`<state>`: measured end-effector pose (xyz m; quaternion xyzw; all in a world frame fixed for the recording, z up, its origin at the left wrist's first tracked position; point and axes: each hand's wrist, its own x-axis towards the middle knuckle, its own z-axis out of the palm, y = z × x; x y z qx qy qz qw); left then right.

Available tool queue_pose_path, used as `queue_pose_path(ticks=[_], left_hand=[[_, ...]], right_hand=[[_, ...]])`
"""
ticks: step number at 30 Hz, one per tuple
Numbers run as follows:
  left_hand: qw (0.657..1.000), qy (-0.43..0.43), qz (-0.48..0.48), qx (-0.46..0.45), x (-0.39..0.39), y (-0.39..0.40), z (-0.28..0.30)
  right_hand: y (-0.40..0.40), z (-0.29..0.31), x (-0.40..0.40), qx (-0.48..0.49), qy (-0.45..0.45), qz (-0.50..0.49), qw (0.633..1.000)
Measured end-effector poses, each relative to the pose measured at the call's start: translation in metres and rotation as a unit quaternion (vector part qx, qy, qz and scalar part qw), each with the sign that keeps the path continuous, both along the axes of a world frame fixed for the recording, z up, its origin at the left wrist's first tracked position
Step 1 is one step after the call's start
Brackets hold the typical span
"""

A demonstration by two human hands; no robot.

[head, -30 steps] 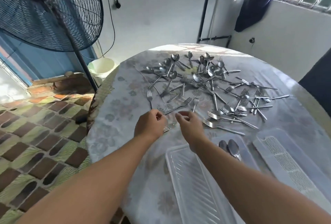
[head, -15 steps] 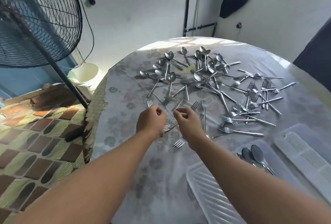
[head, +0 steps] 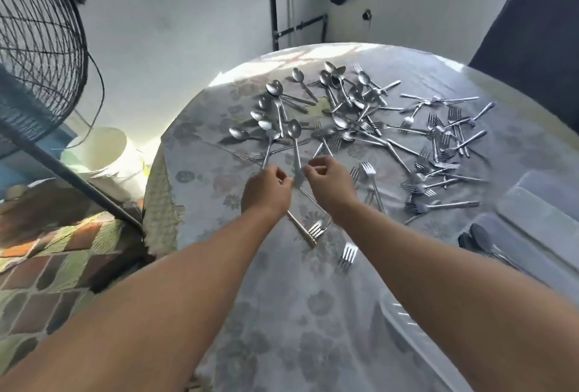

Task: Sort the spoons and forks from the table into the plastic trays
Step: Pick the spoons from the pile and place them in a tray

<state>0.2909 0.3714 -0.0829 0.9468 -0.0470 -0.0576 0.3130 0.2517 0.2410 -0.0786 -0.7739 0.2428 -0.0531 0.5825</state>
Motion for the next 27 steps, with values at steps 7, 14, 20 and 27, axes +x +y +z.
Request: queue_pose_path(ticks=[7, 14, 20, 27], left_hand=[[0.999, -0.003, 0.014, 0.033, 0.058, -0.003, -0.022], [0.998, 0.022, 0.008, 0.062, 0.120, -0.001, -0.042], [0.991, 0.038, -0.049, 0.117, 0.160, 0.003, -0.066], [0.979, 0.053, -0.104, 0.166, 0.188, 0.004, -0.064]], right_hand=[[-0.007, -0.019, 0.053, -0.041, 0.034, 0.023, 0.998], [0.000, -0.034, 0.108, -0.192, 0.089, 0.066, 0.975], [0.009, -0.055, 0.151, -0.322, 0.156, 0.041, 0.933], [0.018, -0.060, 0.174, -0.312, 0.226, -0.012, 0.923]])
